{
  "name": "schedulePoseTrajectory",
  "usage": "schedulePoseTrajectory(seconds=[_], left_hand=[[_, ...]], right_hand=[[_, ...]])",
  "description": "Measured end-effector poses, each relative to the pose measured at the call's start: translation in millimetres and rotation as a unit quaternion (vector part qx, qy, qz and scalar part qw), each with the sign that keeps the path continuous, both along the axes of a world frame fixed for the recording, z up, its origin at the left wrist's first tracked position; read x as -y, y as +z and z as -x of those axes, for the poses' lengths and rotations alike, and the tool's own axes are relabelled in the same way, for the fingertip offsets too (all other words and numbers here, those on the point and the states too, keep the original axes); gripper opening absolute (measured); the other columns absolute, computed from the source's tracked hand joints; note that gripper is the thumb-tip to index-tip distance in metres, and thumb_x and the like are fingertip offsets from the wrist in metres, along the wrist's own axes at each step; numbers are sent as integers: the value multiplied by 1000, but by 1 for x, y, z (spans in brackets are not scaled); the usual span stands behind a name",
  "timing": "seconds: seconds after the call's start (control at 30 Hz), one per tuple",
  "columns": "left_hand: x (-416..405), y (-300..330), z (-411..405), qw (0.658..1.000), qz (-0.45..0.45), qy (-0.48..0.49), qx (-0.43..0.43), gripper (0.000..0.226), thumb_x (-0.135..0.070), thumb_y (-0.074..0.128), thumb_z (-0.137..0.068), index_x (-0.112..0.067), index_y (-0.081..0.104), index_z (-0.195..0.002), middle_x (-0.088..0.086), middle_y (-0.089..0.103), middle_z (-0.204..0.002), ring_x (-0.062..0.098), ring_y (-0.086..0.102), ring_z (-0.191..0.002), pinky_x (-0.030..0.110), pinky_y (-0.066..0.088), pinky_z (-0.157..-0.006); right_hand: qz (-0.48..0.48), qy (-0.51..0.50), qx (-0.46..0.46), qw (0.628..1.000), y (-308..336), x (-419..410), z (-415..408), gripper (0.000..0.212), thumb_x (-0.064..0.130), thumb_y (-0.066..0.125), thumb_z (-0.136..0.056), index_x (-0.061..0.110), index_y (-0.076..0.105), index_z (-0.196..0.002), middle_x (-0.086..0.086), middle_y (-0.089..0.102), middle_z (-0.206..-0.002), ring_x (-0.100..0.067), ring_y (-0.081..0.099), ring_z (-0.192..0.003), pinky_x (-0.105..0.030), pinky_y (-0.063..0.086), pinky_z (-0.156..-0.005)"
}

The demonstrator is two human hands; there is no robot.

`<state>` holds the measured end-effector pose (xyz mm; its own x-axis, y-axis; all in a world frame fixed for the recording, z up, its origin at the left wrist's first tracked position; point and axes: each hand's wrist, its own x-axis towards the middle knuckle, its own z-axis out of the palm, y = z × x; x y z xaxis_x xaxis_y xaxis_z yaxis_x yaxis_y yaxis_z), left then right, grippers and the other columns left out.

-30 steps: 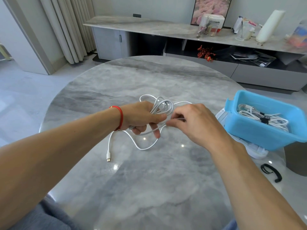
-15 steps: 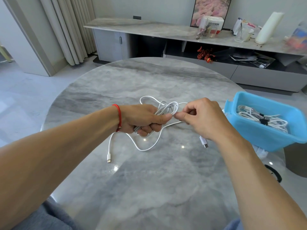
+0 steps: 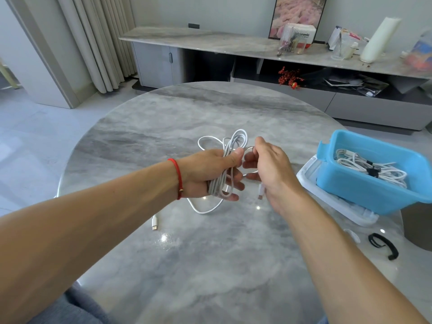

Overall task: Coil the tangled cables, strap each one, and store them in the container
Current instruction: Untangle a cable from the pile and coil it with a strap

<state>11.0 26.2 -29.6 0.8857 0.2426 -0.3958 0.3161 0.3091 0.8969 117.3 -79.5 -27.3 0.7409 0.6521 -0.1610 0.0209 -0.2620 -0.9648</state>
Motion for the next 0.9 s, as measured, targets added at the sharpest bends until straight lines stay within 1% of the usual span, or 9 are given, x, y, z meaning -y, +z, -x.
schedulePoseTrajectory(seconds=[0.1, 0.2, 0.3, 0.4, 0.53, 0.63, 0.73, 0.8, 0.9], left_hand=[[6, -2, 1, 998, 53, -4, 14, 41, -47, 42, -103, -17, 70, -107, 10, 70, -91, 31, 68, -92, 44, 61, -79], [8, -2, 3, 998, 64, 2, 3, 39, -46, 42, -103, -13, 63, -101, 10, 68, -80, 27, 68, -71, 37, 59, -66], [9, 0, 3, 998, 65, -4, 8, 42, -48, 43, -103, -16, 59, -80, 3, 49, -65, 16, 48, -51, 26, 45, -52], [10, 3, 2, 999, 37, -29, 24, 47, -50, 40, -103, -21, 54, -69, -1, 29, -63, 10, 27, -46, 21, 35, -44], [10, 11, 1, 997, 16, -62, 43, 49, -46, 38, -104, -23, 51, -62, -3, 19, -63, 8, 20, -47, 20, 30, -43], [15, 19, -1, 994, 32, -70, 80, 41, -45, 37, -105, -19, 41, -73, -3, 16, -63, 8, 19, -47, 20, 26, -44], [18, 24, -3, 991, 29, -94, 96, 40, -46, 37, -104, -19, 37, -74, -4, 18, -61, 9, 16, -50, 22, 23, -46], [16, 27, -2, 988, 21, -126, 82, 40, -46, 36, -105, -19, 38, -76, -2, 19, -62, 10, 15, -52, 22, 22, -47], [14, 29, -1, 986, 1, -160, 54, 41, -48, 35, -105, -19, 41, -78, -1, 23, -65, 10, 18, -53, 21, 25, -47]], right_hand=[[-69, 20, -118, 990, -2, -3, 10, 55, 48, 42, -106, 29, 66, -60, 7, 69, -65, -12, 65, -53, -27, 48, -47], [-73, 56, -108, 990, -6, -4, 18, 60, 55, 37, -103, 33, 64, -54, 10, 62, -56, -5, 55, -40, -20, 42, -40], [-20, 60, -58, 996, -4, -6, 24, 56, 64, 34, -98, 16, 63, -101, -4, 65, -83, -9, 59, -57, -32, 53, -61], [-37, 73, -25, 996, -1, -6, 19, 52, 55, 33, -102, 11, 57, -91, -4, 59, -85, -15, 58, -75, -55, 55, -90], [-44, 32, 36, 998, 1, -4, 11, 52, 65, 41, -93, 14, 46, -98, 3, 65, -87, -14, 66, -79, -57, 57, -89], [-119, 27, -71, 990, 5, -1, 1, 66, 71, 60, -85, 23, 40, -125, 3, 71, -87, -14, 71, -84, -45, 58, -87], [-146, 158, -211, 954, 12, 4, -2, 85, 77, 71, -75, 3, 58, -117, -10, 70, -103, -27, 66, -92, -47, 54, -89], [-188, 162, -237, 939, 13, 8, -1, 62, 63, 78, -77, 10, 73, -109, -8, 77, -107, -25, 73, -101, -45, 57, -93], [-223, 123, -243, 936, 16, 8, 6, 27, 47, 78, -86, 24, 80, -72, 1, 77, -85, -21, 77, -96, -40, 60, -85]])
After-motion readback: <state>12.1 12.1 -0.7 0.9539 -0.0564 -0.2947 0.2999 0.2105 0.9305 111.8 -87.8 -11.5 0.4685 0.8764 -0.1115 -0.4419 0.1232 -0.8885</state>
